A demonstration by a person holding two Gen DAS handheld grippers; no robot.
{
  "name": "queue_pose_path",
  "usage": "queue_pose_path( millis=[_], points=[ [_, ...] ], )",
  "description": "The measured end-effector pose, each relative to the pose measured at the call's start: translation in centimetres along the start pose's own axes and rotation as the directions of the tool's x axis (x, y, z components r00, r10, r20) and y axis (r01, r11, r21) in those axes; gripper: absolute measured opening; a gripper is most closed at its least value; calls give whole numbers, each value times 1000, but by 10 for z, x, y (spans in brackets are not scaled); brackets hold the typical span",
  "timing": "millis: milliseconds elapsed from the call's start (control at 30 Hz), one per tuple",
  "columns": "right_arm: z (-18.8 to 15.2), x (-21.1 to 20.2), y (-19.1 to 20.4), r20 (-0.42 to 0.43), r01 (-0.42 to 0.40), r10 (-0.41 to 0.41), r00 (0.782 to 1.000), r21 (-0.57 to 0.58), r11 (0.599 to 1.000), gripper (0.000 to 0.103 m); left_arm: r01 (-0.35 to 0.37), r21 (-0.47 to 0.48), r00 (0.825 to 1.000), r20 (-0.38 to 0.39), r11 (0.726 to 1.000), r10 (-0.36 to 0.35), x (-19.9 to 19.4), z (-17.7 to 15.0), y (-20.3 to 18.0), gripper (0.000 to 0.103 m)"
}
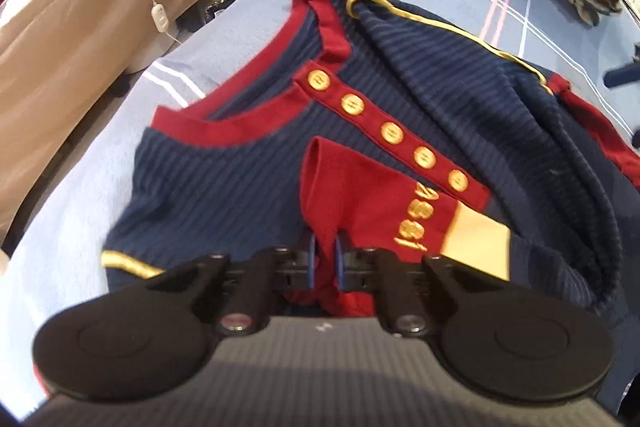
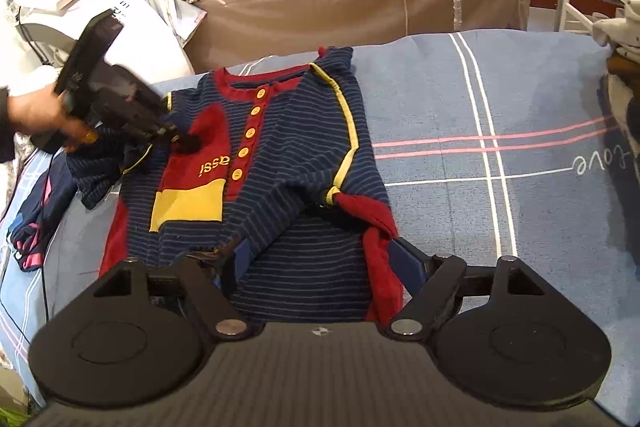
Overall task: Fold small clothes
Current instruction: 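Lift the held leg with the left tool and fold it toward the collar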
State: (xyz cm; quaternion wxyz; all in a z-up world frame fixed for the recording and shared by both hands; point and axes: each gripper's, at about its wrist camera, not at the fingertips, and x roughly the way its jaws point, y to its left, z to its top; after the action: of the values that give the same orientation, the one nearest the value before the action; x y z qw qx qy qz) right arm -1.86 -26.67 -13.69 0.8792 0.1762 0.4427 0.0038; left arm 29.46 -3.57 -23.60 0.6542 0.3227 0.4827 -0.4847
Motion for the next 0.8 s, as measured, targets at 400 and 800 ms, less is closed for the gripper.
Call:
queue_pose_path(
  millis=[400, 800],
  points=[
    [8, 1, 17, 10, 104, -107, 994, -311, 945, 103, 150, -610, 913, 387, 778, 127, -134, -157, -13, 4],
    [9, 91, 54, -3, 60, -105, 994, -805, 591, 88, 116, -941, 929, 216, 317, 301, -177, -312, -54, 4]
  ],
)
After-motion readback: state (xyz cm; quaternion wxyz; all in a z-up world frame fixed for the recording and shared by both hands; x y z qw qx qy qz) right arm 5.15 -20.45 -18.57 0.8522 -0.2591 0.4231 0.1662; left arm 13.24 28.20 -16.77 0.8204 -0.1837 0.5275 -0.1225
